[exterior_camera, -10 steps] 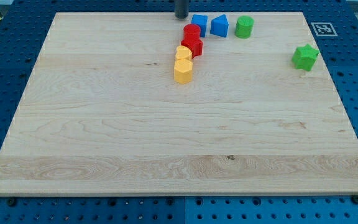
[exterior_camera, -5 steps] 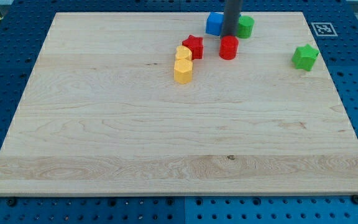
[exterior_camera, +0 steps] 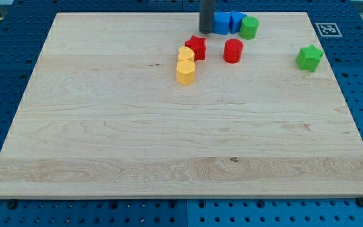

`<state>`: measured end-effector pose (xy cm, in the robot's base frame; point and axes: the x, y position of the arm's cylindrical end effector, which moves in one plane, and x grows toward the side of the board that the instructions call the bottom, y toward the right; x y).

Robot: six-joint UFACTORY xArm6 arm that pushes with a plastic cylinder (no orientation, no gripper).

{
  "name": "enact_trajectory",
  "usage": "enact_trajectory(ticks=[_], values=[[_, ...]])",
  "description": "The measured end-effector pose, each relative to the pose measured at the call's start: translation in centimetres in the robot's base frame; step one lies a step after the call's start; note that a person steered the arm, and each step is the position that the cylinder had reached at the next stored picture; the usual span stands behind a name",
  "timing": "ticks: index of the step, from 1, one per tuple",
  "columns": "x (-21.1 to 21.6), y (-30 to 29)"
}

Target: Separate the red circle from the group of blocks

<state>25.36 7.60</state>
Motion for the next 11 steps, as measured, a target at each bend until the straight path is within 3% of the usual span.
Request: enact_trajectory(ticks=[1, 3, 5, 7, 9, 11], values=[[0.5, 5.3], [2.8, 7.1], [11.9, 7.1], [11.9, 5.8], [8.2, 3.5], [7.2, 1.4]])
